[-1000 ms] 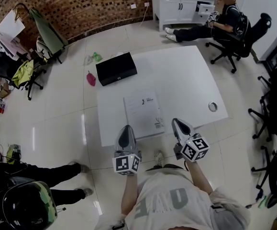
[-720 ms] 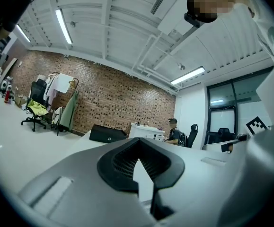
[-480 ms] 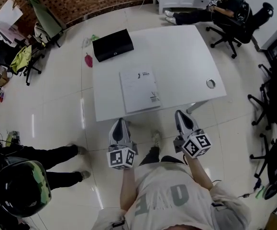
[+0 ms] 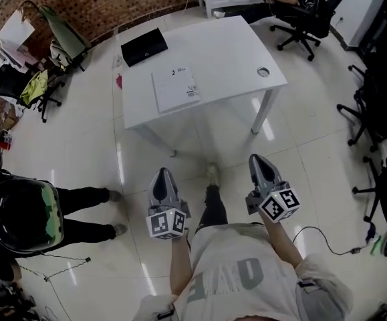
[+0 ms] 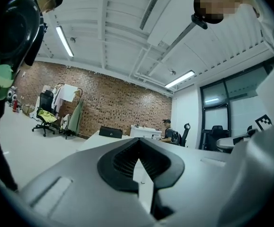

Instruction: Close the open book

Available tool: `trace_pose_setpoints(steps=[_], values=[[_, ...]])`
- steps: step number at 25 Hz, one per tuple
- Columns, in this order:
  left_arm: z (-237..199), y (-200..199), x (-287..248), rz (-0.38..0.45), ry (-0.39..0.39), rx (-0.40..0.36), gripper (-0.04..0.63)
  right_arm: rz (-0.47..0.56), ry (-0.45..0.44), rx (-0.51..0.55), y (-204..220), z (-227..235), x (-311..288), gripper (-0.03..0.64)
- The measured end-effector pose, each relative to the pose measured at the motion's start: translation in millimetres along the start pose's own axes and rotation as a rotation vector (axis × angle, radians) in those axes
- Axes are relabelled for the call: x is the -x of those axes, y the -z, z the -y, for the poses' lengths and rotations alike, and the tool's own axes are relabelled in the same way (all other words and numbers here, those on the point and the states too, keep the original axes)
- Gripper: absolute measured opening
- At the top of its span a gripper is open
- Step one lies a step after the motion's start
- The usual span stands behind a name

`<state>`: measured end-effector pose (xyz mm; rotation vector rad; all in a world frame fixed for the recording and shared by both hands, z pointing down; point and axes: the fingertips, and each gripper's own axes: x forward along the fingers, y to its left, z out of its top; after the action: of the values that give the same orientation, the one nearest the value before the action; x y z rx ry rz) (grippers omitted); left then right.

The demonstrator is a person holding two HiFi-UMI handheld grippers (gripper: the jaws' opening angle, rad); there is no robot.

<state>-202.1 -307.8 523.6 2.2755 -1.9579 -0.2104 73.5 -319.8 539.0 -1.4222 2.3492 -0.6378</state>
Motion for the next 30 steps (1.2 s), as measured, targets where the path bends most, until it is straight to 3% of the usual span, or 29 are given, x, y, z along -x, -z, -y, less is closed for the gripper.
trace_pose_setpoints(steps=[7,12,19,24,30], values=[[40.4,-23.2,71.7,0.047,0.003,0.004,0.014,0.05,0.029,-0.015,-25.2,-10.5,83.8,0.005],[72.6,-28.4,99.6,0.05,0.051,-0.039,0.014,0.055,-0.024,-0.004,-26.0,-27.2,101.1,0.005],[68.6,-32.7,141.1,0.052,0.011,-0.041,0.014,0.018,-0.08,-0.016,-7.8,-57.4,123.4,0.005],[67.7,-31.2,151.6,0.06,0.007,-0.044,0.014,0.016,-0.079,-0.046,0.8,-55.6,139.9,0.005],[81.5,-40.7,140.8,0.089,0.054,-0.062,0.014,0.084,-0.058,-0.019,-20.9,-51.8,150.9,0.005]])
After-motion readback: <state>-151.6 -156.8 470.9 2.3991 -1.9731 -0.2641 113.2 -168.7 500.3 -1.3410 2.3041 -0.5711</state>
